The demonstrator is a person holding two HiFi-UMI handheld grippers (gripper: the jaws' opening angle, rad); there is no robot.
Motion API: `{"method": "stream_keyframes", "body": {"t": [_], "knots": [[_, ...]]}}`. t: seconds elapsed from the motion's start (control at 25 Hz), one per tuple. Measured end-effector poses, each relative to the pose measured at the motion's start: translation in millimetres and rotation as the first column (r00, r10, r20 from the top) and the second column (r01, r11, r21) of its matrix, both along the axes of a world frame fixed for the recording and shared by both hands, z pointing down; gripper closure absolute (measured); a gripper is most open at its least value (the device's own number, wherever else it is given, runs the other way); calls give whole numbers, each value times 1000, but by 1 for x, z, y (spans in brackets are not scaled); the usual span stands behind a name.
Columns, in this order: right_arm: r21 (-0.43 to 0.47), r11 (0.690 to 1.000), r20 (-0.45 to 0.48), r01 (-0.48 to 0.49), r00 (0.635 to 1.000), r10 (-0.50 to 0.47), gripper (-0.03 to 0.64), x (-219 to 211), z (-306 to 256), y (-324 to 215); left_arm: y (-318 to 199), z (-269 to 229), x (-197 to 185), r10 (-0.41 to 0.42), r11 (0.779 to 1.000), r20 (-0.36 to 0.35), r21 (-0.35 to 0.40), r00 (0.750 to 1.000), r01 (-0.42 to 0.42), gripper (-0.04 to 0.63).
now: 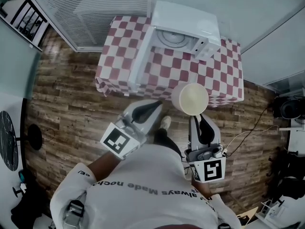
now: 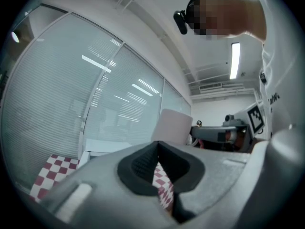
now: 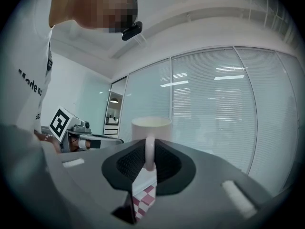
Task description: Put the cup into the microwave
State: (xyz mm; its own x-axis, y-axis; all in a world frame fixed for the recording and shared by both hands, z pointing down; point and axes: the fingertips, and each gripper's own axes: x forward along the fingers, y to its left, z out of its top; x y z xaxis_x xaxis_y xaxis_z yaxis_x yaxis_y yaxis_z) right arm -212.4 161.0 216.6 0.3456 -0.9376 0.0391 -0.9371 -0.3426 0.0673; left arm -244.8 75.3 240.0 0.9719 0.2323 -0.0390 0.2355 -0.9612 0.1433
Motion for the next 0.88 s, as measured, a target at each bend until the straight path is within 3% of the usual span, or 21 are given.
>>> {"method": "stream_keyframes", "body": {"t": [0.88], "knots": [[22,997,10,76,997,-76,572,210,-3,-16,-10,-4,208,-51,998,-1,22,999,51,594]]}}
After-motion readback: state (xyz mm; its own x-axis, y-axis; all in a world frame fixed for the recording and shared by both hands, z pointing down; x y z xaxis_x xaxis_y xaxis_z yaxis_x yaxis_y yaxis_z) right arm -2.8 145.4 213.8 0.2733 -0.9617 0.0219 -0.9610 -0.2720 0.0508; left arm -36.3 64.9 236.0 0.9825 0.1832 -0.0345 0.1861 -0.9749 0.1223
